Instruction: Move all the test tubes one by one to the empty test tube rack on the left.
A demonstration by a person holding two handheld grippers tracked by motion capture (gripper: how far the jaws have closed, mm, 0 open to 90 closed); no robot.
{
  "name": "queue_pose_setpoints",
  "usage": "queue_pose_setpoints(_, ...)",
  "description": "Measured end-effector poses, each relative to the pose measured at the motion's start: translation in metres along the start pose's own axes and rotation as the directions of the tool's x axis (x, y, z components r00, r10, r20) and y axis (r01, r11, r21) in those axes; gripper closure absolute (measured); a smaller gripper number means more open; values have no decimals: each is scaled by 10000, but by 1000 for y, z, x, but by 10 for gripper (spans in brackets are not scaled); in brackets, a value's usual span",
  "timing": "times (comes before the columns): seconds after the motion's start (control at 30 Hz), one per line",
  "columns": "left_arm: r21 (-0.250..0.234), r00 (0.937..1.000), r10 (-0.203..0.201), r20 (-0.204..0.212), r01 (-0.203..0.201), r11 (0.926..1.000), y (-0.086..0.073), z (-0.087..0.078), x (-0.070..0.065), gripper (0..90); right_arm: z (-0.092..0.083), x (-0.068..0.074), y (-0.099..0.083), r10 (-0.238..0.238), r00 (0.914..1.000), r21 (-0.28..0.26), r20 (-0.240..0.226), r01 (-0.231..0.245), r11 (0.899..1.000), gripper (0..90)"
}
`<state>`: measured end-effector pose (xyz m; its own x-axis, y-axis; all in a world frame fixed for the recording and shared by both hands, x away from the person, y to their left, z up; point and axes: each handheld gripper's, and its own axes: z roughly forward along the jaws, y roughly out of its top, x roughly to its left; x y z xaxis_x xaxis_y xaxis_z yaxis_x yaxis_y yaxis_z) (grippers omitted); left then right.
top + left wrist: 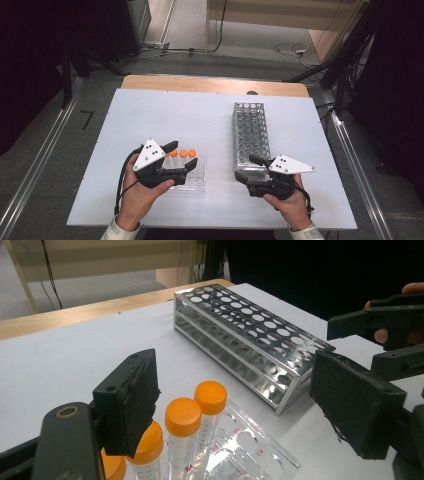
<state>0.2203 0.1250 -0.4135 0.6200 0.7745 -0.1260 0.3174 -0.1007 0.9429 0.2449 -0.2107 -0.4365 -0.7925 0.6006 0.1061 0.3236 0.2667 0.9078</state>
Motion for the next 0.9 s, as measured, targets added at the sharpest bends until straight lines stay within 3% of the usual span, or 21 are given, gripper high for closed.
queue_pose_setpoints(0.9, -153, 9999, 92, -139, -94, 9998, 2, -13, -2, 201, -16, -11, -1, 180, 9991, -220, 375, -172, 9996, 229)
